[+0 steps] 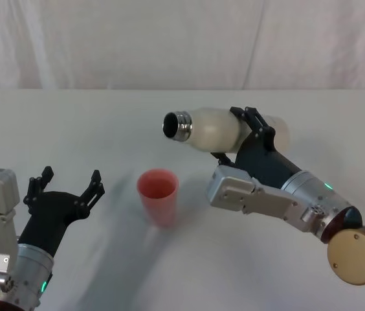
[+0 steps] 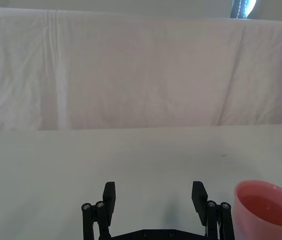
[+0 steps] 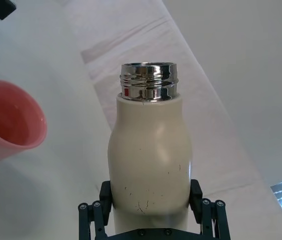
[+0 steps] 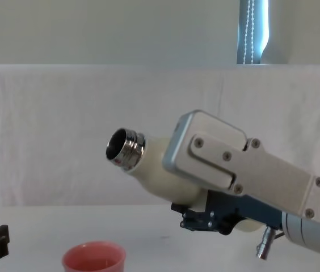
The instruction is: Grasp the thermos with one hand and pour water into the cup lid.
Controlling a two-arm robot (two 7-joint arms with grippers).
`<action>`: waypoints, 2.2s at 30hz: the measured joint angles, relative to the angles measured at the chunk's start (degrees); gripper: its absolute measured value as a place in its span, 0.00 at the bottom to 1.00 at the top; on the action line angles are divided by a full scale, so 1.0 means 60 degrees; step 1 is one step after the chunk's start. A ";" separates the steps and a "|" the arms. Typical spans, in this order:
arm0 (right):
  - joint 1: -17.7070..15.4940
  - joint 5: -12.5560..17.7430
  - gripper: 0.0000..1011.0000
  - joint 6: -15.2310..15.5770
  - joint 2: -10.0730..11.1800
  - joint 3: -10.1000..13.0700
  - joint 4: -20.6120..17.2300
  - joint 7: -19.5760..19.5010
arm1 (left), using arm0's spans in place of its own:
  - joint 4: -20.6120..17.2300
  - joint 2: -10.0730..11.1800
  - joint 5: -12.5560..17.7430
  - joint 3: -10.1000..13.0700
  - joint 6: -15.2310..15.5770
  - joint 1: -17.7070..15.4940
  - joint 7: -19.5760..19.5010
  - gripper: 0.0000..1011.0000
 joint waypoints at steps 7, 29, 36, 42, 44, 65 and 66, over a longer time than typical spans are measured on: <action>-0.0041 0.0241 0.94 -0.0059 -0.0026 0.0091 -0.0002 0.0001 | 0.0000 0.0000 0.0000 0.0000 0.0000 0.0000 0.0000 0.99; -0.0624 0.2603 0.94 -0.0729 -0.0420 0.1095 -0.0063 0.0157 | 0.0000 0.0000 0.0001 0.0000 0.0000 0.0000 0.0000 0.99; -0.0845 0.3541 0.94 -0.1002 -0.0650 0.1454 0.0062 0.0208 | 0.0000 0.0000 0.0001 0.0000 0.0000 0.0000 -0.0001 0.99; -0.1016 0.4486 0.94 -0.1173 -0.0896 0.1783 0.0197 0.0328 | 0.0000 0.0000 0.0001 0.0000 0.0000 0.0000 0.0000 0.99; -0.1064 0.4820 0.94 -0.1199 -0.0987 0.1915 0.0258 0.0352 | 0.0000 0.0000 0.0000 0.0000 0.0000 0.0000 0.0000 0.99; -0.1260 0.6973 0.94 -0.0997 -0.1811 0.2941 0.1088 0.0228 | 0.0000 0.0000 0.0000 0.0000 0.0000 0.0000 0.0000 0.99; -0.1260 0.7083 0.94 -0.0984 -0.1855 0.3000 0.1155 0.0216 | 0.0000 0.0000 0.0001 0.0000 0.0000 0.0000 0.0000 0.99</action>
